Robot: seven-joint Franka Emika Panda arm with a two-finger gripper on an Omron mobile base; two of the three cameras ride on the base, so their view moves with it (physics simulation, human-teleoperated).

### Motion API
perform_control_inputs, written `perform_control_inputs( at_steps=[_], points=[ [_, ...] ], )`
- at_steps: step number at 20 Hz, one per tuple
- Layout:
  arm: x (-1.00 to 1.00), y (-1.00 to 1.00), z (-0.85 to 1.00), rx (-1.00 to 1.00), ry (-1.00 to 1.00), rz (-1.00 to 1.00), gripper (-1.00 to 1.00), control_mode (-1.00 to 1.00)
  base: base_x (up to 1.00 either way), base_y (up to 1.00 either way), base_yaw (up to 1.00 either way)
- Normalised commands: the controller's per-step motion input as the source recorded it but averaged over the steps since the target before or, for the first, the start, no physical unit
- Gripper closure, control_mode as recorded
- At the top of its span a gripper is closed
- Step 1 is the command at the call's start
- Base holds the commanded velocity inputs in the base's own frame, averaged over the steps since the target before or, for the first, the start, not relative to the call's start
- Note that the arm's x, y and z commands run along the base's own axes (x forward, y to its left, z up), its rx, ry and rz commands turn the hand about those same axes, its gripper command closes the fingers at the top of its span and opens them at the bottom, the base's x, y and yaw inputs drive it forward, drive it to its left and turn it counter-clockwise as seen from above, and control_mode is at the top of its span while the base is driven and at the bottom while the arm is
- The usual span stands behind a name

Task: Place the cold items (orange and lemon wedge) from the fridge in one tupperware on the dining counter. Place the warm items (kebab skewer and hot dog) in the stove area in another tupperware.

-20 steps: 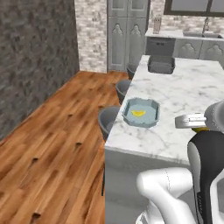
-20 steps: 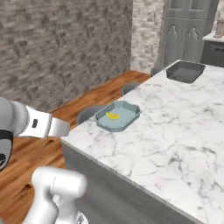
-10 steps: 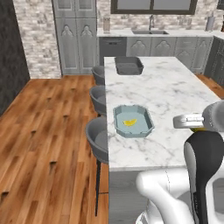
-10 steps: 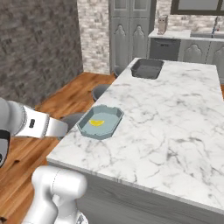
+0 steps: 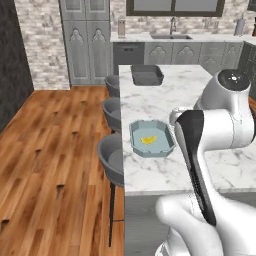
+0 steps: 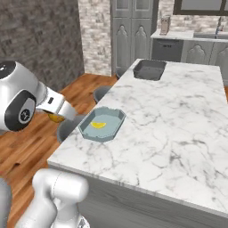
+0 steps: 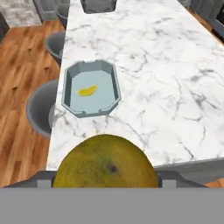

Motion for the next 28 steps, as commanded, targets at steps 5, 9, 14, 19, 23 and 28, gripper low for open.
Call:
perform_control_inputs(
  at_steps=[5,9,14,19,23,28],
  points=[
    [1.00,-0.11,-0.49,0.10,0.21,0.11,1.00,-1.00,0.00,0.00,0.00],
    [1.00,-0.23,-0.71,0.04,0.13,0.13,1.00,-1.00,0.00,0.00,0.00],
    [0.91,-0.27,-0.82,0.00,0.11,0.09,1.00,-1.00,0.00,0.00,0.00],
    [0.90,-0.15,-0.76,0.00,0.05,0.06,1.00,-1.00,0.00,0.00,0.00],
    [0.90,0.00,-0.66,0.00,0.03,0.00,1.00,-1.00,0.00,0.00,0.00],
    [0.88,0.00,-0.53,0.00,0.06,0.00,1.00,-1.00,0.00,0.00,0.00]
  ],
)
